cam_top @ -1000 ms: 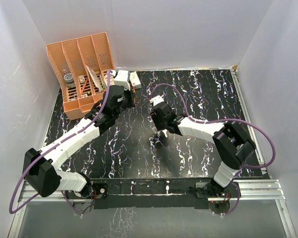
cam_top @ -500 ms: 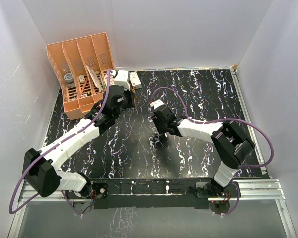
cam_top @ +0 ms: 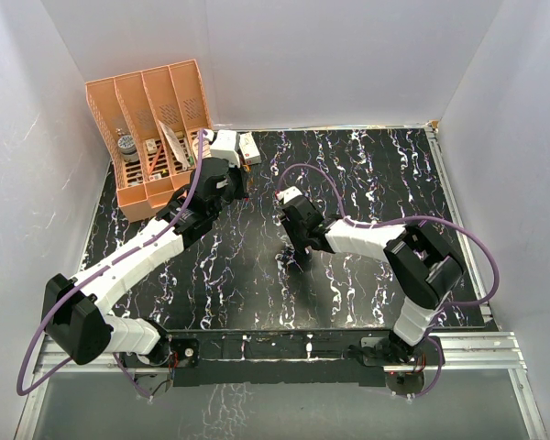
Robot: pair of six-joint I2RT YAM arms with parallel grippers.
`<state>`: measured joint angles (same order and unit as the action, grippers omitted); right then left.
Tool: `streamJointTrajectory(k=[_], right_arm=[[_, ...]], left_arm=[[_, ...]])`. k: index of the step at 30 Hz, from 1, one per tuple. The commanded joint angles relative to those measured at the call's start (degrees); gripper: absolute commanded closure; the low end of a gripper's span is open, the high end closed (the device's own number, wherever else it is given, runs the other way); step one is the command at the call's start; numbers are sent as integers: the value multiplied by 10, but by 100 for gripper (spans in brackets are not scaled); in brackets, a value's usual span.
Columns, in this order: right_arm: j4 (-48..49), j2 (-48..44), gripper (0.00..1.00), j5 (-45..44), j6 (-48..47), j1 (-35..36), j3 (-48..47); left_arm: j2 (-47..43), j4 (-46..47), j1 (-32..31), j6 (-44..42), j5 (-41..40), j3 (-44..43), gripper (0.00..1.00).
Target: Put the keys on the keyring
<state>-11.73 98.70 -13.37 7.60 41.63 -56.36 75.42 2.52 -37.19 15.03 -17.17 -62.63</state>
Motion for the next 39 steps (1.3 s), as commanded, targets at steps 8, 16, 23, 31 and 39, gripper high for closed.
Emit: streamJointTrajectory(k=[8,16,23,31,39], right_arm=[[26,7,77,-8,4,2,-5],[26,7,87,-19,5,2,-7],[33,-20,100,-40,11,2,-5],[104,-169,100,8,17,-30,34],[208,-296,100,122,-10,-57,113]], left_arm=[[-21,6,5,-3,-6,-1,100],[-18,7,6,-3,-3,-1,100],[-16,7,6,-2,-2,-2,100],[-13,18,7,1,6,3,100],[-9,45,7,21,43,8,100]])
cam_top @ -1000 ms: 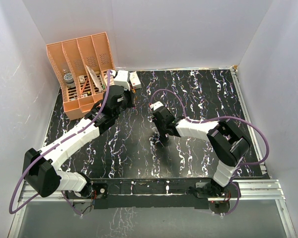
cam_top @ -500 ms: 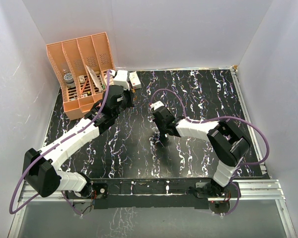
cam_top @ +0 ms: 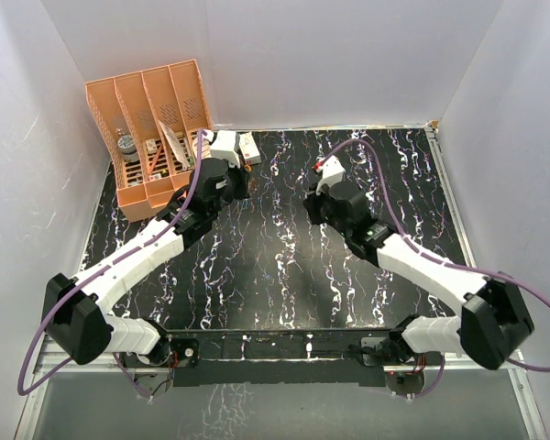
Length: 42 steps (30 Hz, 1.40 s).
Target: Put the keys on the keyring
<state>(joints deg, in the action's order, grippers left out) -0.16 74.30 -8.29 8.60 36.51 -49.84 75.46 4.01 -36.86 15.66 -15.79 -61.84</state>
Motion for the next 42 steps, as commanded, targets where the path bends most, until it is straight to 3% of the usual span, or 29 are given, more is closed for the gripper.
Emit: streamJointTrajectory(k=[1,12,23,42], right_arm=[[109,-64,100,86,-22,-10,61],[208,-79,100,211,-29,-30,124],[286,21,100,312,125,-39,58],[389,45,100,329,240,-50,29]], left_arm=[[-11,34,4,19,34,1,100],[-17,76,4,52,70,18,100],[-19,115,3,80,69,38,100],[-33,204,2,48,95,94,100]])
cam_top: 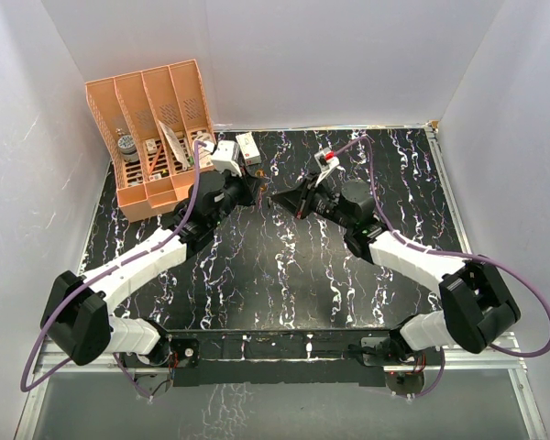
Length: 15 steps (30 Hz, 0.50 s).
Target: Put the keys on the keyring
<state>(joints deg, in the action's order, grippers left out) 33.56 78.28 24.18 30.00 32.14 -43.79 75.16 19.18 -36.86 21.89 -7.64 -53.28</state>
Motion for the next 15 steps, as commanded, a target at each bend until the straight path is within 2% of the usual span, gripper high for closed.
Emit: streamJointTrajectory(k=[1,15], right_arm=[[55,7,100,5,35,-9,-32],[60,34,100,18,107,-23,-53]], left_arm=[[-31,57,2,-18,13,13,100],[-27,77,-10,-61,-9,30,100]])
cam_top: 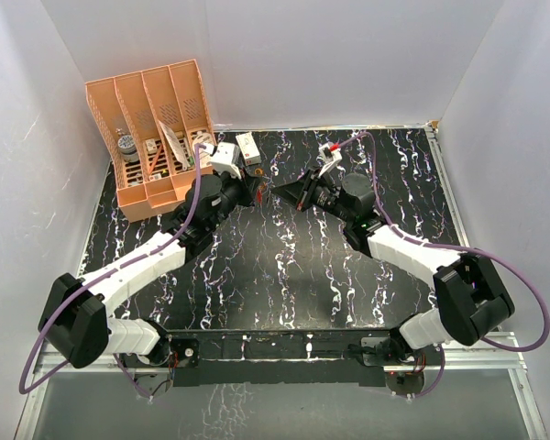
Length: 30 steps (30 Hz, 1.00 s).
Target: Put the keys on the keyring
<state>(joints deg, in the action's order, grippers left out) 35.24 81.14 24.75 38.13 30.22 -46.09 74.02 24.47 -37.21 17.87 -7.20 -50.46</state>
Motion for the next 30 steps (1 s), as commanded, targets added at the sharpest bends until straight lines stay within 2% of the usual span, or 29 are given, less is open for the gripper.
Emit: streamJointTrajectory(k=[1,13,30], right_arm=[[45,6,100,13,30,-5,-29],[59,12,100,19,79,-13,-22],[57,21,100,30,102,-15,-33]], left_arm=[[-14,22,-9,-25,-17,1,100],[-4,21,-24,-63,-48,2,100],[11,28,-54,-102,-70,-3,100]])
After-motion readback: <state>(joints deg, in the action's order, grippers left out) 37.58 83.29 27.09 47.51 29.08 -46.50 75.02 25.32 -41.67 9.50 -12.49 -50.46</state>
